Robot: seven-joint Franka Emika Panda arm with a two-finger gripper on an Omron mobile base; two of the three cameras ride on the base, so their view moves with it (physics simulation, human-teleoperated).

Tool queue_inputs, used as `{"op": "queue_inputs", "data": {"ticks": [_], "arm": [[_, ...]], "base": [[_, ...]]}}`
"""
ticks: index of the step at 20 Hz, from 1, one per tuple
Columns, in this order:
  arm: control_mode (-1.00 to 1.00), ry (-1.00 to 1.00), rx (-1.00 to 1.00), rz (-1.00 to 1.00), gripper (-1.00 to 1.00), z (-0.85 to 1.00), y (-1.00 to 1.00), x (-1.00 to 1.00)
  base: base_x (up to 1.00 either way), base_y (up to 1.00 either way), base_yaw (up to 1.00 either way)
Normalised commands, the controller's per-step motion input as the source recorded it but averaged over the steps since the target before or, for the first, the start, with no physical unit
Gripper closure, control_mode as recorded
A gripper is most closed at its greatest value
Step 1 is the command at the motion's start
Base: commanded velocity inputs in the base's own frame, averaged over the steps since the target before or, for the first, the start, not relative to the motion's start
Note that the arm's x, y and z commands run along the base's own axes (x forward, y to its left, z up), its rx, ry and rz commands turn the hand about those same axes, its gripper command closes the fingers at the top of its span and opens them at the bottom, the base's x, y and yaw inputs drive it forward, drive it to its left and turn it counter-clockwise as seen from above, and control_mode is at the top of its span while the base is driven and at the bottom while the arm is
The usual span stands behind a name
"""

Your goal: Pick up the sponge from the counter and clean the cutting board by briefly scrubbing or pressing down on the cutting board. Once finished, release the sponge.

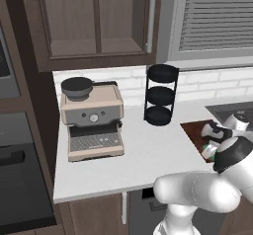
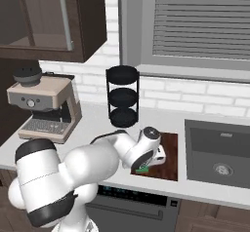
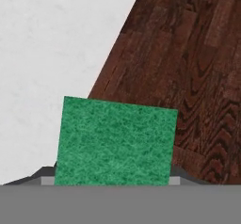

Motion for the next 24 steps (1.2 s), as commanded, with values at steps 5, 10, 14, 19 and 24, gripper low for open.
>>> {"op": "queue_inputs", "data": {"ticks": [5,10,14,19,24], "arm": [[-1.00,-0.11,0.00,0.00,1.00,-0.50,-0.01,0.11],[-1.00,-0.02,0.01,0.00,1.00,-0.06,-0.10,0.07],[-1.00,0.00,0.03,0.00,1.00,0.00,-0.14,0.00],[-1.00,0.00,0.01,-0.01,1.00,0.02,-0.07,0.00],[-1.00,-0.04,0.00,-0.01,1.00,0.00,-0.12,0.26]], "base": [[0.00,0.00,0.00],[0.00,0.00,0.00],[0.00,0.00,0.00],[0.00,0.00,0.00],[0.00,0.00,0.00]]}}
